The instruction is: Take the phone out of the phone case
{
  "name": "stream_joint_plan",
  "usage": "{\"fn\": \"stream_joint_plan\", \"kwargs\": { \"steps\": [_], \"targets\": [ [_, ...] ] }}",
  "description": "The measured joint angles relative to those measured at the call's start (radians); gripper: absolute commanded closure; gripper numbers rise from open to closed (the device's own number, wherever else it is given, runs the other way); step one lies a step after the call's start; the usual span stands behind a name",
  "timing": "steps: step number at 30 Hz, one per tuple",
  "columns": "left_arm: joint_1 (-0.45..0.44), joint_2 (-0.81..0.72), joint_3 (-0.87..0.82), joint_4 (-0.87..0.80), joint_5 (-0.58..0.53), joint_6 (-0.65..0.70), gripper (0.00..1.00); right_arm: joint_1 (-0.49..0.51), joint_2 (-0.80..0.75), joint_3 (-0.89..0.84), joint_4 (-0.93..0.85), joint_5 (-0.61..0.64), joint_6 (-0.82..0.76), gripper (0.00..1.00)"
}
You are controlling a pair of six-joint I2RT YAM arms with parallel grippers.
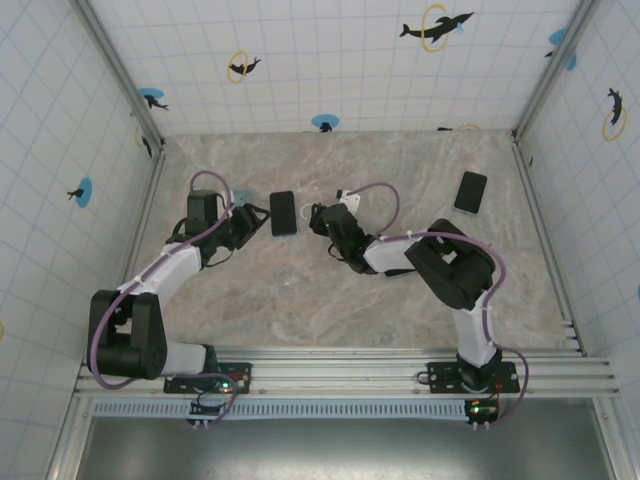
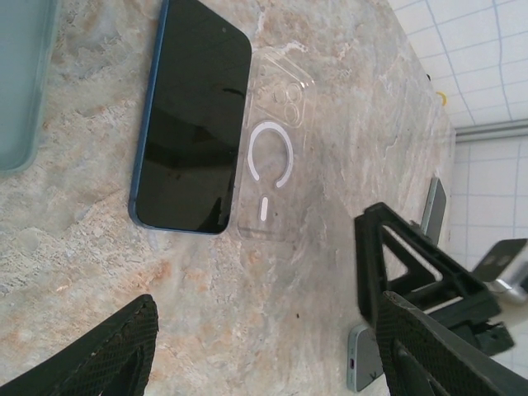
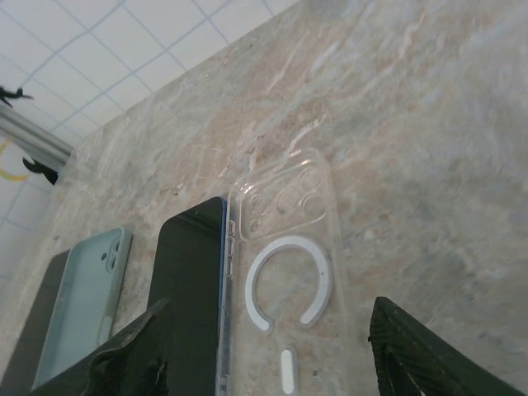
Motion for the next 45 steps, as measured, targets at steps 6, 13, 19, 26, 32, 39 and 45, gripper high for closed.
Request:
{"fn": "stream_joint_plan", "kwargs": {
  "steps": [6,13,19,26,32,39,45],
  "targets": [
    [0.001,0.000,0.009,-0.010,0.025,0.030,0.28,-0.060,-0.153,-0.031,-0.111,-0.101,-0.174,0.24],
    [-0.005,-0.011,0.013,-0.014,0.050,0.066,0.24,-0.172,-0.362,-0.044,-0.330,-0.272,-0.474,0.19],
    [-0.043,-0.011,0.041,-0.028,0.070,0.113,0.17,-0.290,-0.538,-0.120,-0.516,-0.553,-0.778,0.09],
    [-0.108,0.016,0.068,-0.040,0.072,0.150,0.06,-0.421,-0.661,-0.189,-0.671,-0.642,-0.931,0.06],
    [-0.183,0.074,0.130,-0.055,0.071,0.205,0.02,-0.443,-0.739,-0.200,-0.806,-0.629,-0.960,0.04],
    [-0.222,0.135,0.185,-0.062,0.065,0.254,0.02,-0.471,-0.775,-0.200,-0.917,-0.586,-0.787,0.04],
    [-0.221,0.154,0.192,-0.072,0.065,0.276,0.02,-0.471,-0.780,-0.200,-1.035,-0.515,-0.517,0.00]
  ]
}}
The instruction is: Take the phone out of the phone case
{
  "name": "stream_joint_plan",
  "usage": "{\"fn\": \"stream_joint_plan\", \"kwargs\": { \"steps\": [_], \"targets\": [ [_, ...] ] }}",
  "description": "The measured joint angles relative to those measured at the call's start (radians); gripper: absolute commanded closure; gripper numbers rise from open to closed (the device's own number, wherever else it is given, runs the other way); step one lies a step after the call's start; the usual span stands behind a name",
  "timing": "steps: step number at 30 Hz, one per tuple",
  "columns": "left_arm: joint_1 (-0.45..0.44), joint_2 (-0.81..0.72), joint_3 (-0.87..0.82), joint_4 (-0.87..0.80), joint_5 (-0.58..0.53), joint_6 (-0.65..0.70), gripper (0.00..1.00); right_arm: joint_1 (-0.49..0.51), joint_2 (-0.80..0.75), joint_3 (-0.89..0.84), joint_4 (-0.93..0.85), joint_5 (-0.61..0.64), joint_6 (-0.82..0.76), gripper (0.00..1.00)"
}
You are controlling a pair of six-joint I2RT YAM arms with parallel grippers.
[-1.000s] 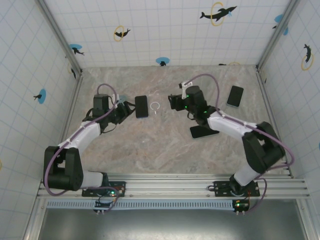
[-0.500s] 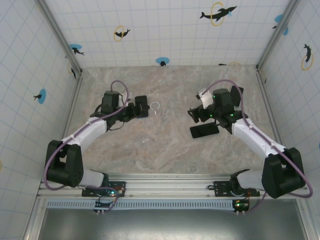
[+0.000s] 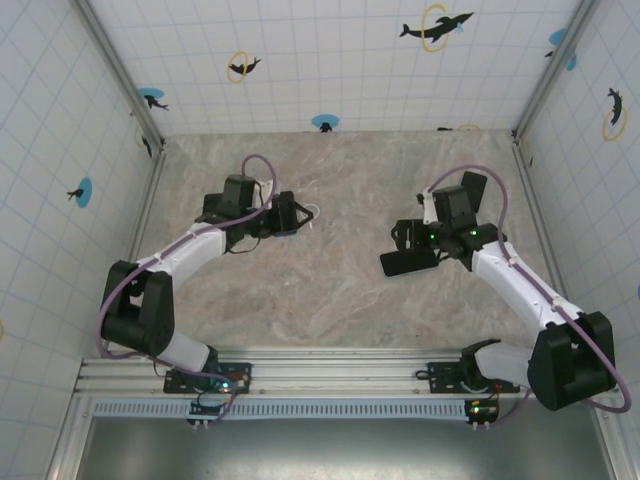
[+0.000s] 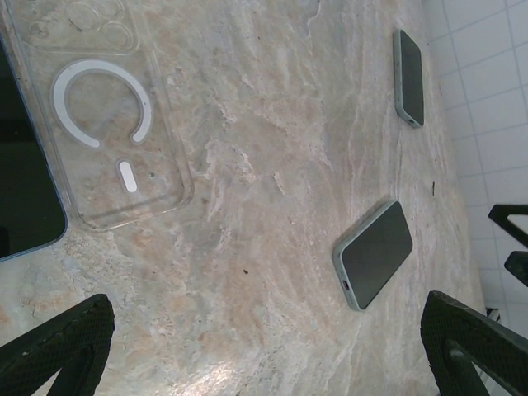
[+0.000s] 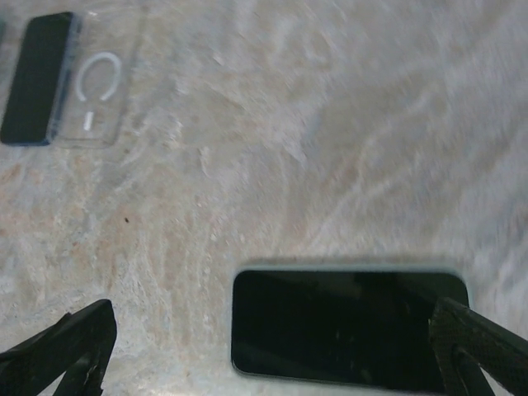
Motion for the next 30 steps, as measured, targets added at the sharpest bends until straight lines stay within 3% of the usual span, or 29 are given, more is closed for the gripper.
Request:
{"fn": "stream_joint_plan", "kwargs": {
  "steps": [9,17,30],
  "targets": [
    [0.000,0.031,0.006,0.013,0.005,0.014,0.02,0.014,-0.099,-0.069,-0.164,0.106,0.406,0.00],
    [0.000,0.050,0.006,0.026,0.017,0.016,0.02,0.108,-0.076,-0.187,-0.174,0.138,0.698,0.00],
    [0.000,0.050,0.005,0.032,0.031,0.019,0.03,0.145,0.072,-0.208,0.020,0.199,0.896,0.00]
  ]
}}
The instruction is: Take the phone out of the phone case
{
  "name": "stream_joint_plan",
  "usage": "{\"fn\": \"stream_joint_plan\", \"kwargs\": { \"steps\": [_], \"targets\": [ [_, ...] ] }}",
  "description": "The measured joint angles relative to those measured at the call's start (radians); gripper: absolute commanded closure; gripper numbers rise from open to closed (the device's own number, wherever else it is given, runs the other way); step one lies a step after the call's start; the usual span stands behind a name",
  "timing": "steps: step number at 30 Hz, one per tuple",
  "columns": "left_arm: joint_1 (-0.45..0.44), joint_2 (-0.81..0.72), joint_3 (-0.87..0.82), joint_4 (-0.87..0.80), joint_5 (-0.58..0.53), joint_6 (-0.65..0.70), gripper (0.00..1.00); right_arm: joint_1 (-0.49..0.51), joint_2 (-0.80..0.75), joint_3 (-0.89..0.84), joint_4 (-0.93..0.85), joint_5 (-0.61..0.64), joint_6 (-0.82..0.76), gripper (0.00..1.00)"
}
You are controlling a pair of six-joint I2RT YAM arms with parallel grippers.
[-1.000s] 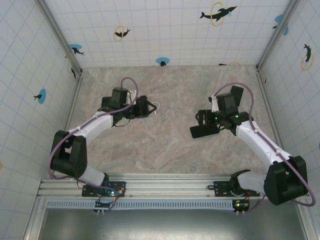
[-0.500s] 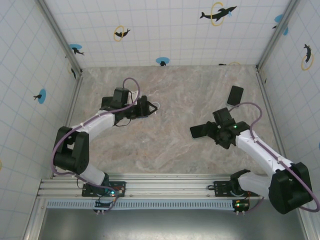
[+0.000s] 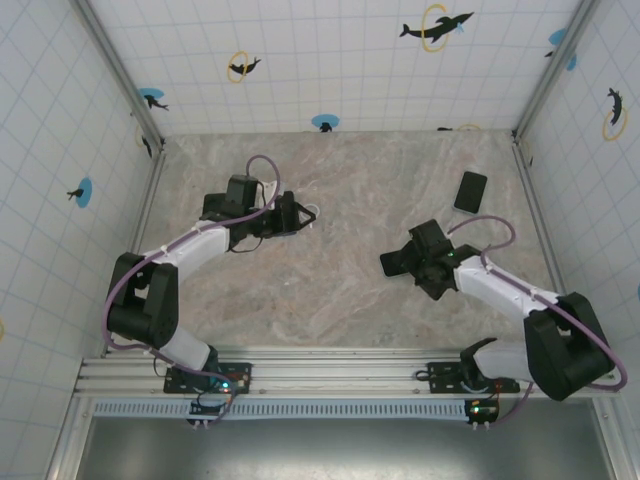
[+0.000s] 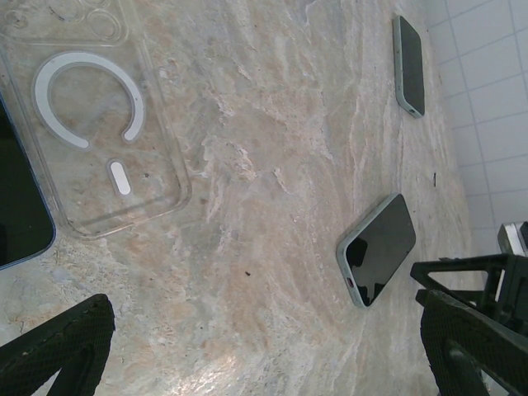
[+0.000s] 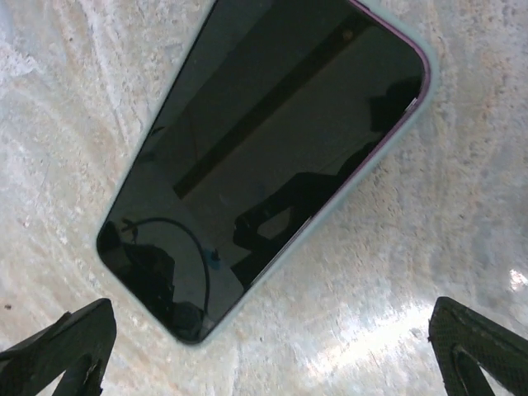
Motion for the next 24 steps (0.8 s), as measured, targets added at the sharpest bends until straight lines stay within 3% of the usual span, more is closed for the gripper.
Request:
{"fn": "stream_joint_plan", "kwargs": {
  "steps": [16,24],
  "targets": [
    [0.000,-0.003,-0.014,0.003,0.008,0.003,0.03,0.015,0.226,0.150,0.022,0.029,0.042,0.02],
    [0.000,-0.012,-0.024,0.002,0.008,0.004,0.03,0.009,0.319,0.251,-0.052,0.049,0.046,0.04]
  ]
}}
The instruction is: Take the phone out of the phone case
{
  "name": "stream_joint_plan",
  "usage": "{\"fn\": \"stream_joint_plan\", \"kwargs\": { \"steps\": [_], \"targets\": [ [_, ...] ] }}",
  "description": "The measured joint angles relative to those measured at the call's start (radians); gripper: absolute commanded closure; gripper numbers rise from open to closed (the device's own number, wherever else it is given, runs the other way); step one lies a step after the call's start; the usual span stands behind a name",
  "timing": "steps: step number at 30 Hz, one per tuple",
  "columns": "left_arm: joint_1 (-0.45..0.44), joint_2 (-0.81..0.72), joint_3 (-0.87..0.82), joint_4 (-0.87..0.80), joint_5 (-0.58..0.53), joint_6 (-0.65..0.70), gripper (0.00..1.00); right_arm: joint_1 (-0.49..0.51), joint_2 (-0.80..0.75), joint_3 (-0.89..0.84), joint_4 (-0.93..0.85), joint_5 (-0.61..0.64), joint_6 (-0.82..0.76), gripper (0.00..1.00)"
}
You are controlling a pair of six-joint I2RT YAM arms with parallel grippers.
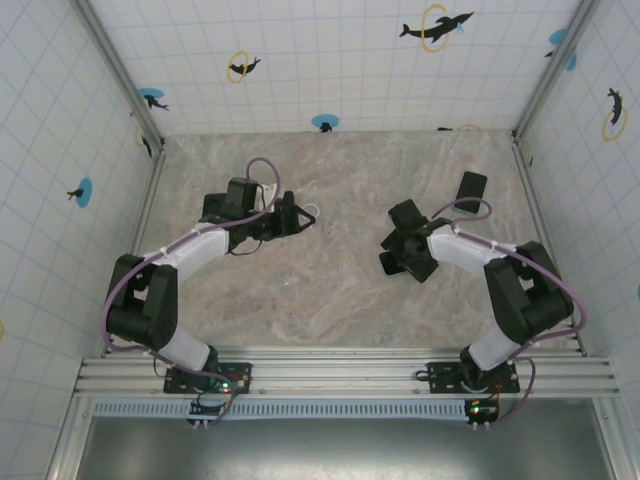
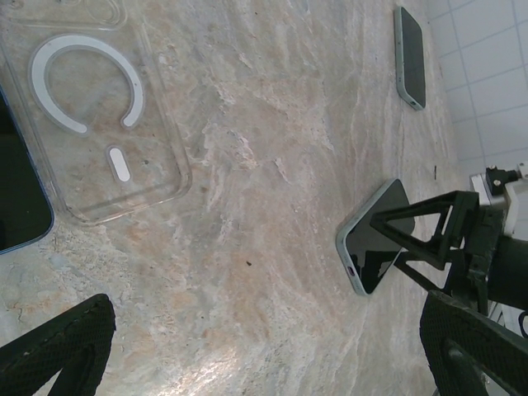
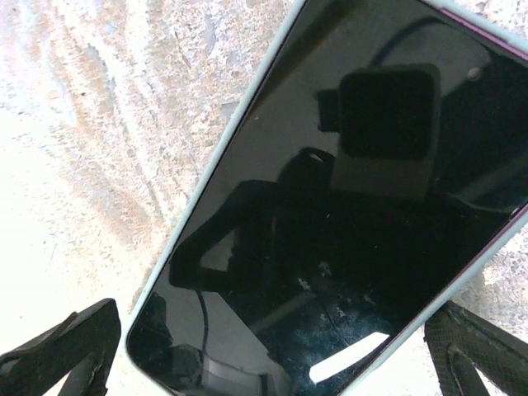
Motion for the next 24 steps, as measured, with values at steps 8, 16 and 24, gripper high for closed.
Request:
{"fn": "stream_joint_plan", "kwargs": {
  "steps": [8,16,24],
  "targets": [
    [0.002,-0.002,-0.011,0.000,0.008,0.014,0.03,-0.012,0.108,0.126,-0.106,0.036,0.003,0.06],
    [0.002,-0.002,-0.012,0.000,0.011,0.023,0.03,-0.019,0.209,0.236,-0.200,0.051,0.001,0.13],
    [0.002,-0.002,-0.030,0.002,0.019,0.026,0.03,-0.027,0.267,0.306,-0.274,0.064,-0.001,0.14]
  ]
}}
